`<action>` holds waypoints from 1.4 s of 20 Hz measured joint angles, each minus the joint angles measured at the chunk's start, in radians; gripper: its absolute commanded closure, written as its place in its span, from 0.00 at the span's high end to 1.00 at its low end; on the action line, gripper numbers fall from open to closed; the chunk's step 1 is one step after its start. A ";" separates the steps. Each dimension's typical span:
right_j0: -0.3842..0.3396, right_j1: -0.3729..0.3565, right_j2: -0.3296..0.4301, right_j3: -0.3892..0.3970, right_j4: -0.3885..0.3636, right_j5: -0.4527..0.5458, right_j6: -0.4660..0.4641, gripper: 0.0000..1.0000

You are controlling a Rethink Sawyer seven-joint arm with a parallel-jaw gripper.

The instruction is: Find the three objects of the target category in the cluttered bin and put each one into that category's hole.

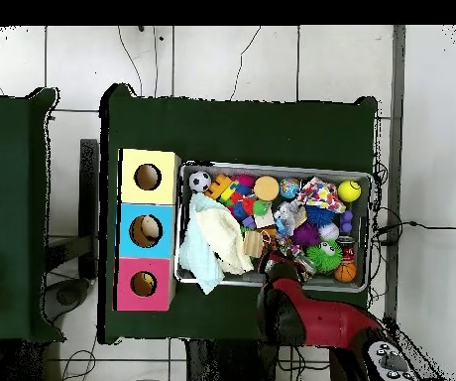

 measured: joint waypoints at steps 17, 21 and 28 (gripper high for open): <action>-0.157 0.046 0.114 0.000 -0.018 -0.007 0.000 1.00; -0.184 0.054 0.158 0.000 -0.028 -0.019 0.000 1.00; -0.208 0.055 0.211 0.000 -0.034 -0.024 0.000 1.00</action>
